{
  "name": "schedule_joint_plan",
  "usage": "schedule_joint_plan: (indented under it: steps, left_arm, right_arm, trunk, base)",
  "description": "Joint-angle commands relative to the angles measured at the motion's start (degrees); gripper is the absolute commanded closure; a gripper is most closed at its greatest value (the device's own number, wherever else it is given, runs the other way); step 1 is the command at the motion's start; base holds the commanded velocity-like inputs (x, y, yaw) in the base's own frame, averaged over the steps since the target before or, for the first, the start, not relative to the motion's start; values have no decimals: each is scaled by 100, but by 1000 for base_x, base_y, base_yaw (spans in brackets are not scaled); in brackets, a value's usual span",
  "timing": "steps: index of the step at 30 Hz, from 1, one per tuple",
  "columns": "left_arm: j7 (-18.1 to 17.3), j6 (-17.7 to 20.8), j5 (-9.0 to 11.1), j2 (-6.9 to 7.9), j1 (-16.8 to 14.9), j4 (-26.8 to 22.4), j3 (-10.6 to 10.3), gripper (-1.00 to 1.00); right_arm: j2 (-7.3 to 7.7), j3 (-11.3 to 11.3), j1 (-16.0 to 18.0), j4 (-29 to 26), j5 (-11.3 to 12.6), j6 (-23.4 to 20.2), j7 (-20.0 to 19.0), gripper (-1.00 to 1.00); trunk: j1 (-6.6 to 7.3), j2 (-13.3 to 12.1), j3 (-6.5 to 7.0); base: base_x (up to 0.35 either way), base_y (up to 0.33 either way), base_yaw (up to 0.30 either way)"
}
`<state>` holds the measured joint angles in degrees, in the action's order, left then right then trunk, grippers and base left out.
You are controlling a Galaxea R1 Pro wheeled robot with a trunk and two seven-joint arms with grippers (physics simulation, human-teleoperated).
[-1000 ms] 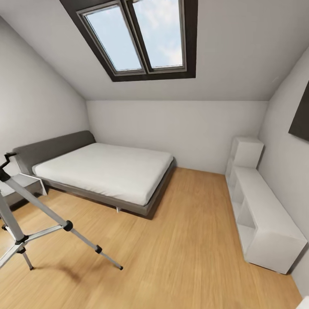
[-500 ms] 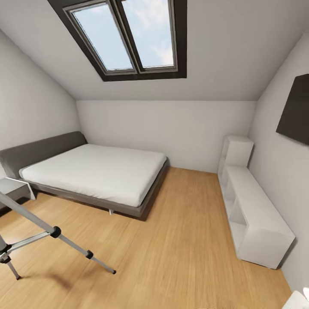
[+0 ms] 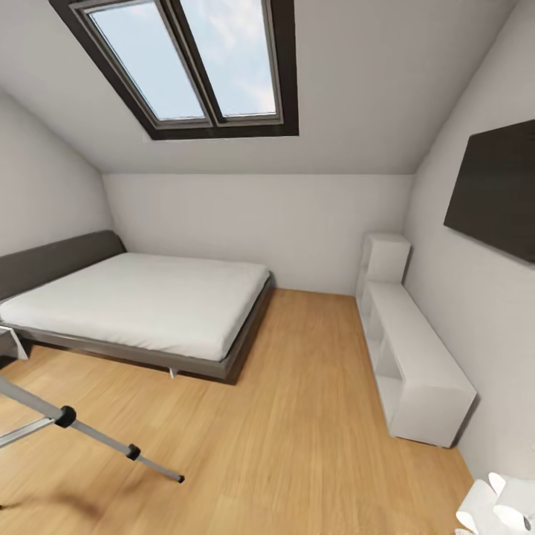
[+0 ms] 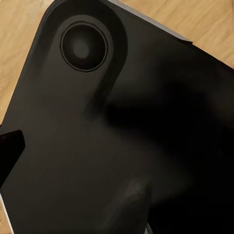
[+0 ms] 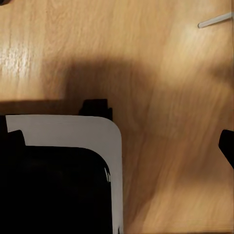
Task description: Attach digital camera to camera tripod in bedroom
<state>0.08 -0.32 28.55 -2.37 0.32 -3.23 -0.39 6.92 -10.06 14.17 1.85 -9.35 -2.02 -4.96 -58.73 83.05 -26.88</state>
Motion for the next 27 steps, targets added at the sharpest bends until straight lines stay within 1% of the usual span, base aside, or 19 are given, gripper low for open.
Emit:
schedule_joint_plan:
  steps: [1,16,20,27]
  left_arm:
    - [1,-3,28,1,3,-11,-6,-100]
    - [1,-3,22,-1,3,-11,-9,-100]
    - [1,-3,5,-1,3,-11,-12,-100]
    - [1,-3,-4,-1,3,-11,-14,-100]
  right_arm:
    - [2,-49,6,8,-58,-9,-14,-100]
    - [2,-49,6,8,-65,-9,-14,-100]
    - [2,-49,6,8,-66,-13,-14,-100]
    - [2,-49,6,8,-66,-17,-14,-100]
  trunk:
    - [0,3,-5]
    - [0,3,-5]
    - [0,3,-5]
    - [0,3,-5]
  base:
    - [0,0,-180]
    - [0,-7,-165]
    - [0,-154,-54]
    - [0,-241,-17]
